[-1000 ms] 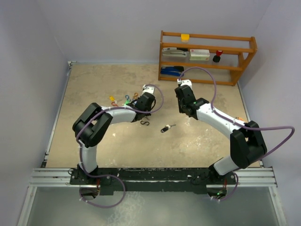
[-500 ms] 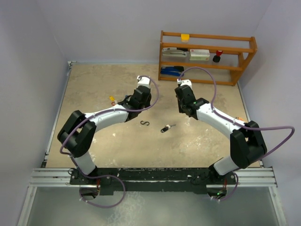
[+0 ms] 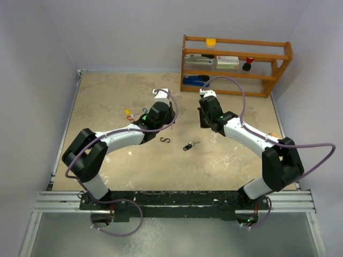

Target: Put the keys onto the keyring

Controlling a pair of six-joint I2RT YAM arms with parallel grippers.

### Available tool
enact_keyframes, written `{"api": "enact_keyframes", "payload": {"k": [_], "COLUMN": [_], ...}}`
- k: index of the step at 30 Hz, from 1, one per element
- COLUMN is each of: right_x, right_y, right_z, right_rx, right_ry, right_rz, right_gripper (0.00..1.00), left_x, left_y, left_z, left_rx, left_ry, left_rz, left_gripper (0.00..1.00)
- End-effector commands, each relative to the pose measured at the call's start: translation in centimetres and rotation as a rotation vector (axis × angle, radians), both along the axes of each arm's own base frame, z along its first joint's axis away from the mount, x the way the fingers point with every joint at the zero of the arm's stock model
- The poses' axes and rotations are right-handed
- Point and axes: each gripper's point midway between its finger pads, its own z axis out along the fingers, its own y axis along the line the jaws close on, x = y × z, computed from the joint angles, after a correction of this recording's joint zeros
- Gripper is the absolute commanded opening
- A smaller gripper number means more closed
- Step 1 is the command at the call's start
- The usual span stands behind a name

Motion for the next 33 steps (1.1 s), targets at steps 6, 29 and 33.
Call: {"api": "enact_keyframes", "payload": {"k": [6,29,33], "right_x": [0.7,-0.3,-0.3], "right_y": [4.2,9.5,9.6], "right_z": [0.6,1.6,1.6], "right_rx": [0.199,0.498,0.511], "right_ry": [-0.001,0.057,0.056], "right_rz": [0.075,0.163,0.157], "right_gripper": [0.00,0.00,0.00], "left_x": [-0.3,-1.6,-1.6], "left_y": [-3.7,-5.4,-5.5], "left_z": [5.4,5.6,5.2], "left_rx": [-0.205,-0.269,-0.265], "left_ry": [-0.117,-0.130,-0.125], "left_rz": [-0.040,-0.076,-0.080], "left_gripper": [0.17,0.17,0.17]}}
